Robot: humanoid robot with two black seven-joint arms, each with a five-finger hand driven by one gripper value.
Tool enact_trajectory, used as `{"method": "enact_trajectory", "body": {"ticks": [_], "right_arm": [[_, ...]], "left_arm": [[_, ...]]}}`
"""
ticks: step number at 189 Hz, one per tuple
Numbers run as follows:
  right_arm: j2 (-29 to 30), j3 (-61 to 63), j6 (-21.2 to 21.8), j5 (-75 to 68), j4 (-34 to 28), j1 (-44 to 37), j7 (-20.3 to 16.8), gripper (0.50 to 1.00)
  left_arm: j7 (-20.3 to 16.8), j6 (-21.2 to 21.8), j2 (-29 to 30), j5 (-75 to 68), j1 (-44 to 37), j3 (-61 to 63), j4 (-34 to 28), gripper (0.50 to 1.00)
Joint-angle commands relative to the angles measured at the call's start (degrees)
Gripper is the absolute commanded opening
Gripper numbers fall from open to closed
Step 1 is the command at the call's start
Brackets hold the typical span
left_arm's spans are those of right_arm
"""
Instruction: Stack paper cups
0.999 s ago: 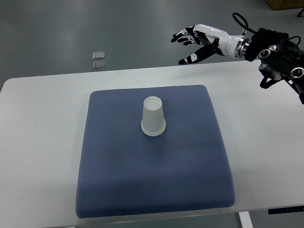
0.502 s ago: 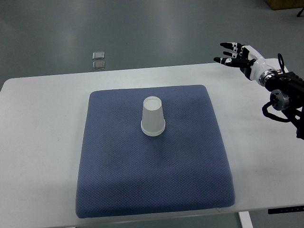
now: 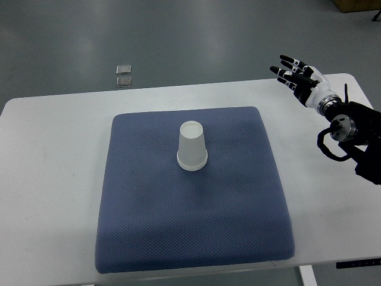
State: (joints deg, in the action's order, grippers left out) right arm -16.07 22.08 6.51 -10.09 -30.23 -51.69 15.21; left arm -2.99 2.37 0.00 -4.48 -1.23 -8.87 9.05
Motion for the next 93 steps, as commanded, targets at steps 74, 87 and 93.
{"method": "enact_trajectory", "body": {"ticks": [74, 87, 93], "right_arm": [[3.9, 5.6, -0.4, -2.4, 0.2, 3.5, 0.3, 0.917], [4.0, 5.4, -0.3, -1.9, 0.2, 3.7, 0.3, 0.917], [4.1, 5.3, -0.1, -1.6, 0.1, 3.8, 0.4, 0.917]], "left_arm": [[0.0, 0.0, 0.0, 0.0, 0.0, 0.0, 0.0, 1.0], [0.0, 0.0, 0.0, 0.0, 0.0, 0.0, -0.1, 1.0], [0.0, 0.0, 0.0, 0.0, 0.0, 0.0, 0.0, 1.0]]}}
